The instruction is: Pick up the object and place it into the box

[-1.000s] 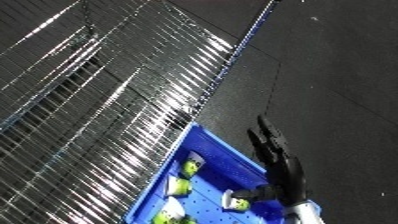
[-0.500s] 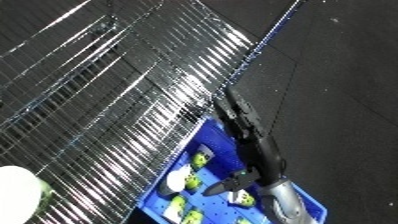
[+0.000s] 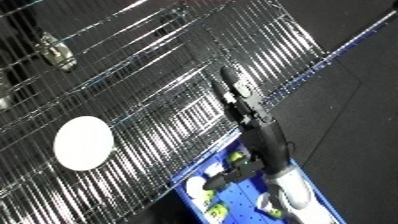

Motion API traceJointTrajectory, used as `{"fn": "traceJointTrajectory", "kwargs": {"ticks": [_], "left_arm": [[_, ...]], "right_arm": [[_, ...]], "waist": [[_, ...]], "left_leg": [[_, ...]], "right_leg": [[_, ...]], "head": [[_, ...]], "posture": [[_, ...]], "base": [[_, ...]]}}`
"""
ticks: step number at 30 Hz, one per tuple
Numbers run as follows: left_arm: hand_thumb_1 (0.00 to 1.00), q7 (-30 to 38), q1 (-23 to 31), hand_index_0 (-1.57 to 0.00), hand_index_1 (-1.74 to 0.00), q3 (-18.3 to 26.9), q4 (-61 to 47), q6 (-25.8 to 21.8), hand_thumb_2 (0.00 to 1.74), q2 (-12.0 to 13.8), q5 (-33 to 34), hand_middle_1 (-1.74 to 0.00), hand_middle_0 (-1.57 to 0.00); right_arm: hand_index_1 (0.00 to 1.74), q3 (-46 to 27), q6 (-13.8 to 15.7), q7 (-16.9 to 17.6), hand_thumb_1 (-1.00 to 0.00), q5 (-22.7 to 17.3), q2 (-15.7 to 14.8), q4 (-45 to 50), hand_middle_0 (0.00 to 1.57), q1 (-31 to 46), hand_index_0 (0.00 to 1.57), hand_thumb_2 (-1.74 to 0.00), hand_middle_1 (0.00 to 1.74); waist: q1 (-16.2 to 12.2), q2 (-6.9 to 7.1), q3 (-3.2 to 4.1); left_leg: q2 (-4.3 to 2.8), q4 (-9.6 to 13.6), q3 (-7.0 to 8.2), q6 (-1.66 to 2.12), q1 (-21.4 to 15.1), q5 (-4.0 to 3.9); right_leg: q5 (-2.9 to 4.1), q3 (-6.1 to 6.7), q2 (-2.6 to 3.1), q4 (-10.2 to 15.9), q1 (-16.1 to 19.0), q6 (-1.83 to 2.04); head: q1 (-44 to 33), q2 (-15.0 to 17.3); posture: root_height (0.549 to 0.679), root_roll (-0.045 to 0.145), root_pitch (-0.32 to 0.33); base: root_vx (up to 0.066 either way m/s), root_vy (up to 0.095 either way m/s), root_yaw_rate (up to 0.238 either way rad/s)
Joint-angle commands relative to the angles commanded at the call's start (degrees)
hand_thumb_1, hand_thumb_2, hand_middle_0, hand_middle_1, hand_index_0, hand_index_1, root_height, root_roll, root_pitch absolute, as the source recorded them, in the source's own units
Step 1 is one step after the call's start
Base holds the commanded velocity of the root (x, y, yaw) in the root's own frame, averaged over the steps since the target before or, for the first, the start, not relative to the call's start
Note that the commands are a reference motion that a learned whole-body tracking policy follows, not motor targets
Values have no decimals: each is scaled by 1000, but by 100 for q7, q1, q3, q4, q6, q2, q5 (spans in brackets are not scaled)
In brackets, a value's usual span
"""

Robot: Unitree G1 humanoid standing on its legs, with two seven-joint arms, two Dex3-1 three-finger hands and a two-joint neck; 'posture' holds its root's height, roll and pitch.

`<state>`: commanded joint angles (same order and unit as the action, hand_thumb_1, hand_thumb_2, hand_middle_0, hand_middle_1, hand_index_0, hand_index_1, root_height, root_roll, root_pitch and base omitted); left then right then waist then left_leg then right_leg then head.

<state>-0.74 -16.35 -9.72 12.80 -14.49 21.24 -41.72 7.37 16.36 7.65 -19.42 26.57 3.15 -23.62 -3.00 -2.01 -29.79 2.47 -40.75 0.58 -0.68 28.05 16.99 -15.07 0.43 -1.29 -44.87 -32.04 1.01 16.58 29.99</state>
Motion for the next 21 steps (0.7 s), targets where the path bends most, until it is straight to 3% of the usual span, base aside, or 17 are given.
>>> {"fn": "traceJointTrajectory", "kwargs": {"ticks": [4,10,17,21], "left_arm": [[1000,21,-12,-1570,-1740,-27,-21,18,1740,51,37,-1740,-1570],[1000,-20,-19,-1570,-1740,-43,-78,16,1740,149,82,-1740,-1570],[1000,-66,-192,-1570,-1740,-121,-82,121,1740,238,144,-1740,-1570],[1000,-119,-287,-1570,-1740,-185,-127,203,1740,297,165,-1740,-1570]], "right_arm": [[0,95,-4,12,0,74,-97,-1,0,-56,0,0,0],[0,209,13,77,0,53,-178,-120,0,-73,0,0,0],[0,339,-63,146,0,109,-249,-389,0,-307,0,0,0],[0,501,-208,300,0,174,-212,-497,0,-517,0,0,0]], "waist": [[137,46,0],[302,102,0],[468,133,0],[561,140,0]], "left_leg": [[25,5,-101,-3,126,-86],[14,50,-191,-10,260,-194],[-5,-34,-233,4,457,-233],[2,-125,-241,-6,623,-231]], "right_leg": [[4,-89,1,-58,-85,27],[19,-223,-13,-98,-194,79],[12,-364,-103,-220,-350,134],[0,-431,-139,-311,-494,136]], "head": [[-587,-136],[-881,-338],[-1017,-548],[-961,-653]], "posture": [[635,67,84],[633,55,96],[629,45,108],[626,43,121]], "base": [[-22,-58,158],[-17,-53,151],[0,-52,189],[13,-38,151]]}}
